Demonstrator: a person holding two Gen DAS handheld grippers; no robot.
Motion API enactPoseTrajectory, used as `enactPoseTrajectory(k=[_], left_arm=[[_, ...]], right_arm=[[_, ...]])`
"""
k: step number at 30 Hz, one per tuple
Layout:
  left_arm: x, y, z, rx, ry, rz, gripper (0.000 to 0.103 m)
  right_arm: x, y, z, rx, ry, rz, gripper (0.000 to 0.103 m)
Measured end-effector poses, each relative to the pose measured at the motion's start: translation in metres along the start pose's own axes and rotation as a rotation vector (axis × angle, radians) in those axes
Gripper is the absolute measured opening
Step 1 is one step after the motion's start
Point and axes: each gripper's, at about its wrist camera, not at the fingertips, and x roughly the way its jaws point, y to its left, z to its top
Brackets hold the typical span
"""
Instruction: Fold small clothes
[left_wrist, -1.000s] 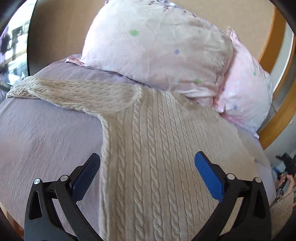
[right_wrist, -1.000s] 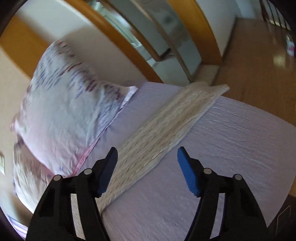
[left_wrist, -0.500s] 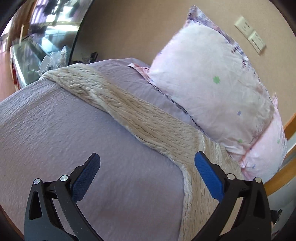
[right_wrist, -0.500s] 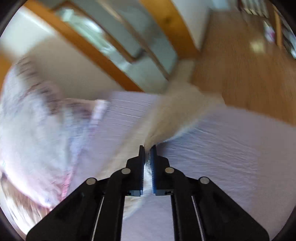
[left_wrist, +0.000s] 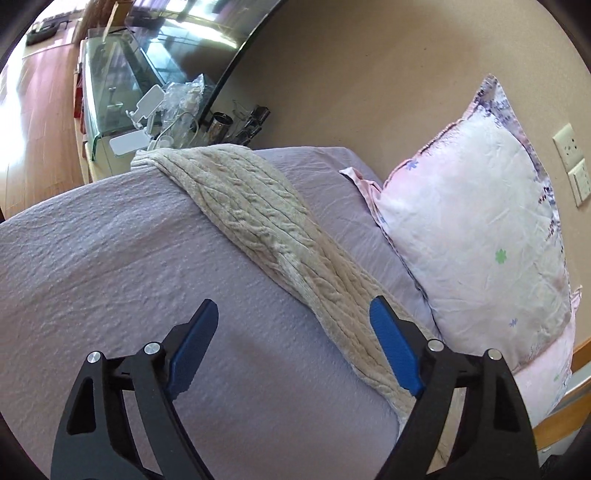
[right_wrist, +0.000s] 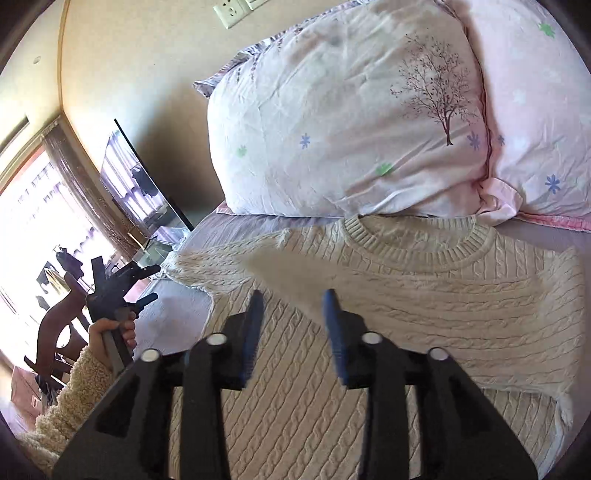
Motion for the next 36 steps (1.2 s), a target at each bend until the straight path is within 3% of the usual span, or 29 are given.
enactPoseTrajectory(k=[1,2,10,13,15,17,19,22,24,26,28,30,32,35,36], left_arm=[[0.001,0.005,0.004,-0.018,0.004,-0.005,0.085],[0.003,0.010,0.009,-0.039,0.008,-0.006,0.085],[0.021,0.032,0.047,-0.168,-0.001,-0.005,0.065],[0.027,0.051,0.060,-0.271,-0.011,-0.022,0.044],[0.033,0.063,0.068,-0.327,0.003,-0.003,0.011],[0.032,0.060,0.070,-0.322,-0.001,-0.004,0.008],[0.019,0.023,0.070,-0.192,-0.045,-0.028,0.008],[-0.003,-0.078,0.044,0.118,-0.054,-0.189,0.007],[-0.015,-0.154,-0.003,0.344,-0.006,-0.345,0.007],[-0.019,-0.221,-0.070,0.563,0.088,-0.501,0.008],[-0.010,-0.268,-0.149,0.768,0.216,-0.564,0.015],[0.007,-0.291,-0.222,0.934,0.356,-0.550,0.043],[0.017,-0.293,-0.263,1.041,0.427,-0.526,0.043],[0.004,-0.270,-0.258,1.017,0.410,-0.537,0.046],[-0.004,-0.260,-0.247,0.981,0.389,-0.538,0.054]], right_arm=[[-0.011,-0.006,0.000,0.001,-0.040,-0.033,0.075],[-0.018,-0.017,0.006,0.011,-0.063,-0.061,0.076],[-0.059,-0.086,0.002,0.213,-0.082,-0.152,0.077],[-0.058,-0.097,-0.005,0.234,-0.080,-0.149,0.077],[-0.060,-0.098,-0.009,0.231,-0.080,-0.148,0.077],[-0.063,-0.100,-0.012,0.227,-0.084,-0.153,0.077],[-0.069,-0.102,-0.012,0.221,-0.100,-0.162,0.077],[-0.081,-0.105,-0.010,0.222,-0.141,-0.185,0.077],[-0.085,-0.108,-0.010,0.244,-0.161,-0.184,0.077],[-0.084,-0.111,-0.010,0.275,-0.164,-0.167,0.078],[-0.078,-0.117,-0.011,0.309,-0.149,-0.144,0.078],[-0.071,-0.125,-0.013,0.345,-0.122,-0.145,0.078],[-0.067,-0.136,-0.015,0.376,-0.090,-0.176,0.078],[-0.062,-0.153,-0.018,0.417,-0.048,-0.219,0.070],[-0.059,-0.160,-0.017,0.432,-0.031,-0.239,0.064]])
